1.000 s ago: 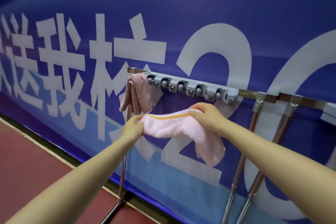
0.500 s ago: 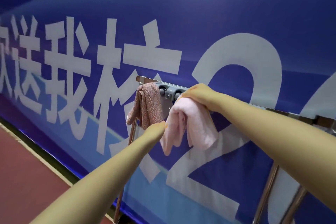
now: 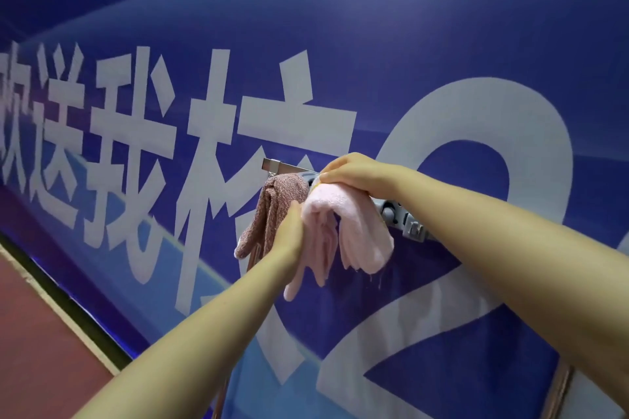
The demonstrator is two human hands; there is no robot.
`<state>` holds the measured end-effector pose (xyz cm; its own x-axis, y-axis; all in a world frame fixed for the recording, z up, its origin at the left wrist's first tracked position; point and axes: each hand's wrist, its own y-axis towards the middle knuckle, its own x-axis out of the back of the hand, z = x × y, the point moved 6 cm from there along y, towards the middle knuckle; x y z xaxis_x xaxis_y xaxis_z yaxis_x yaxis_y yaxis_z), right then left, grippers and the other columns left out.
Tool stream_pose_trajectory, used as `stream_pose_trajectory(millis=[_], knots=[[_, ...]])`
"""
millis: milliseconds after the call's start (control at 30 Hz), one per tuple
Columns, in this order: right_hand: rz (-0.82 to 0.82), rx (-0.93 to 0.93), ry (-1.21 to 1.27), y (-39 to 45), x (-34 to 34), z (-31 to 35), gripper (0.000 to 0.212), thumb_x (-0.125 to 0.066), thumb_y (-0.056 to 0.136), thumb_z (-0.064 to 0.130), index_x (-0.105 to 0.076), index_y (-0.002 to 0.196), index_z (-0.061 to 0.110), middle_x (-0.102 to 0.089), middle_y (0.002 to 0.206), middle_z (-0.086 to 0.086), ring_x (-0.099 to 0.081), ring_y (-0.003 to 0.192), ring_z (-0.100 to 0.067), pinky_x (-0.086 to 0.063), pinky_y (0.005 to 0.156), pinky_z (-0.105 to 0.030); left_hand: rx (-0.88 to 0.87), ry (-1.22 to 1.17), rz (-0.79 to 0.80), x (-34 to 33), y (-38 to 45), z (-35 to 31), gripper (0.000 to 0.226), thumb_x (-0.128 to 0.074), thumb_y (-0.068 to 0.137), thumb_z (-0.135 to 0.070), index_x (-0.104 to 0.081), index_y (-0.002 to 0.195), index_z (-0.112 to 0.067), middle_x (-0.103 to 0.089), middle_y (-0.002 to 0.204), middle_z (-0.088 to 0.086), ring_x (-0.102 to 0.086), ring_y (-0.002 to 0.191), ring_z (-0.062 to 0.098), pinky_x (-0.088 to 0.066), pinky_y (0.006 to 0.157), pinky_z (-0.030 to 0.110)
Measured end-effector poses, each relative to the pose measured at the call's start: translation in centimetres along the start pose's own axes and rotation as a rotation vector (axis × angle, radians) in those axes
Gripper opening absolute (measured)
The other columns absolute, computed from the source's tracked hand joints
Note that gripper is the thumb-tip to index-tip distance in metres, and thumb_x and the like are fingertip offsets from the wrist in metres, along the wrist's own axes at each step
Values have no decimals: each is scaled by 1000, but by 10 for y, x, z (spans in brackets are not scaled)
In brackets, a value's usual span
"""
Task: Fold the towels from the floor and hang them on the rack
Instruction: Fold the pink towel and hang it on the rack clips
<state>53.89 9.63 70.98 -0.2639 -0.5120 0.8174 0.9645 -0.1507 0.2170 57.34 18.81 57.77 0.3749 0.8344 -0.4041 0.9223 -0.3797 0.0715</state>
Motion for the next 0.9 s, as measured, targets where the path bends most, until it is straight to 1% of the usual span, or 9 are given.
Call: stream_pose_trajectory(millis=[100,200,300,400,500,600,733,833,900], knots=[[-34,4,87,19,-4,-2,18,-66,86,25,-73,102,20,-67,110,2,-63,101,-15,-51,84,-27,-97,-5,0,5,6,-7,41,-32,103,-44,-62,100,-15,-67,97,-2,-61,102,20,-48,86,36],[-168,-36,213,33,-1,-13,16,-67,84,17,-74,98,14,-69,109,-6,-63,94,-18,-52,77,-26,-148,-39,7,6,5,-7,41,-30,103,-49,-60,98,-22,-63,92,-6,-59,94,14,-47,75,26],[-182,-160,84,35,-1,-35,30,-66,77,20,-72,103,7,-69,111,-12,-65,88,-22,-53,81,-32,-127,-16,-4,2,2,-9,51,-26,104,-43,-67,88,-17,-68,78,-1,-60,79,8,-42,64,22],[-44,-169,72,28,-6,-44,19,-64,83,17,-72,99,11,-68,114,-13,-65,103,-28,-51,96,-42,-98,-13,-38,4,8,-3,48,-32,102,-47,-66,82,-19,-70,90,8,-62,89,17,-49,87,34],[-81,-70,52,23,-4,-38,15,-61,89,14,-71,100,14,-66,110,-7,-60,99,-20,-50,90,-32,-65,-72,-19,-2,5,-2,45,-40,98,-52,-63,80,-17,-66,83,7,-60,88,22,-45,99,40],[-201,41,-151,23,-3,-32,17,-62,90,26,-70,103,20,-64,103,1,-58,98,-17,-46,80,-27,-71,-62,-11,-6,10,3,43,-39,99,-49,-65,85,-18,-68,88,5,-60,84,16,-46,93,36],[-299,120,-270,19,-2,-36,15,-58,90,32,-70,99,28,-64,98,4,-59,92,-16,-49,78,-30,-167,-7,-22,-3,6,-2,38,-34,103,-39,-66,106,-18,-70,99,4,-60,83,8,-41,65,21],[-339,94,-298,14,-6,-42,14,-58,85,27,-68,81,36,-67,95,1,-60,88,-16,-47,62,-27,-192,11,-36,-4,4,-10,34,-38,102,-34,-66,91,-20,-67,85,-3,-58,76,4,-41,58,16],[-348,70,-326,13,-5,-47,16,-60,79,22,-67,72,35,-68,88,0,-61,86,-16,-41,54,-24,-231,72,-47,-4,6,-16,35,-39,102,-34,-65,81,-24,-68,84,-5,-58,76,4,-42,63,19]])
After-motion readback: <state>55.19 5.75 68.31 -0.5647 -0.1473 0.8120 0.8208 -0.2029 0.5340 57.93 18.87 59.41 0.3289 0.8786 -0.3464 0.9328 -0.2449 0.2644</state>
